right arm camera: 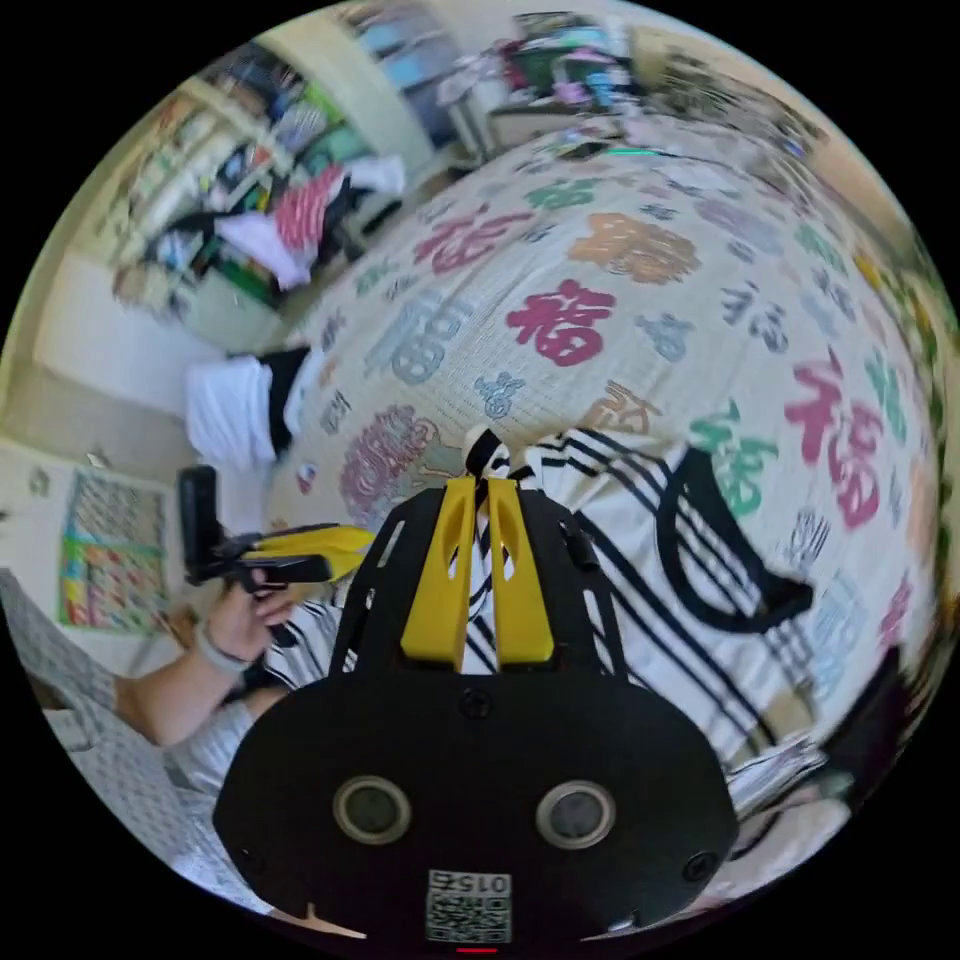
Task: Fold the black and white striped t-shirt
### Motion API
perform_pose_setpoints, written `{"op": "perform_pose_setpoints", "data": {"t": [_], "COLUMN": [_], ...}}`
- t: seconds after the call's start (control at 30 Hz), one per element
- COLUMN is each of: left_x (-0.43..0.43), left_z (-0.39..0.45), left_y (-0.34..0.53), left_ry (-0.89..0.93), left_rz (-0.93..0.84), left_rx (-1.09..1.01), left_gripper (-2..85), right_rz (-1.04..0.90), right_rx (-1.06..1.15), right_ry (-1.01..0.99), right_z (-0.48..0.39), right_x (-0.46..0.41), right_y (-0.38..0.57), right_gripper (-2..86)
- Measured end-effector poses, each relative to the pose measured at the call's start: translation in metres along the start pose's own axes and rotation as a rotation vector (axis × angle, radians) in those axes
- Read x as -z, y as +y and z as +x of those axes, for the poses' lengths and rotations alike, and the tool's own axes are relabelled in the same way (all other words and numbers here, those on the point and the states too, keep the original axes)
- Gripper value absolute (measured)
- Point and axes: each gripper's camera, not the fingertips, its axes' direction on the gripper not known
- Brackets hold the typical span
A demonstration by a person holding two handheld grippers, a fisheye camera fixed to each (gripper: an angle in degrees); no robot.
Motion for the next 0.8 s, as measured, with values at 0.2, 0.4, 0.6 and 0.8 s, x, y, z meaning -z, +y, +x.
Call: {"op": "perform_pose_setpoints", "data": {"t": [0.2,0.4,0.6,0.8], "left_x": [-0.014,-0.03,-0.062,-0.022], "left_z": [0.024,0.037,0.053,0.053], "left_y": [-0.002,-0.004,-0.01,-0.001], "left_ry": [-0.086,-0.085,-0.048,-0.066], "left_rz": [-0.13,-0.192,-0.336,-0.195], "left_rx": [-0.132,-0.2,-0.265,-0.234], "left_gripper": [11.1,10.6,7.9,0.3], "right_rz": [0.137,0.1,0.118,0.211], "right_rx": [-0.401,-0.485,-0.49,-0.345], "right_ry": [-0.149,-0.188,-0.226,-0.198], "right_z": [0.089,0.124,0.138,0.119], "right_x": [0.018,-0.001,-0.011,0.013], "right_y": [0.113,0.167,0.188,0.159], "right_gripper": [0.9,0.9,0.8,0.7]}}
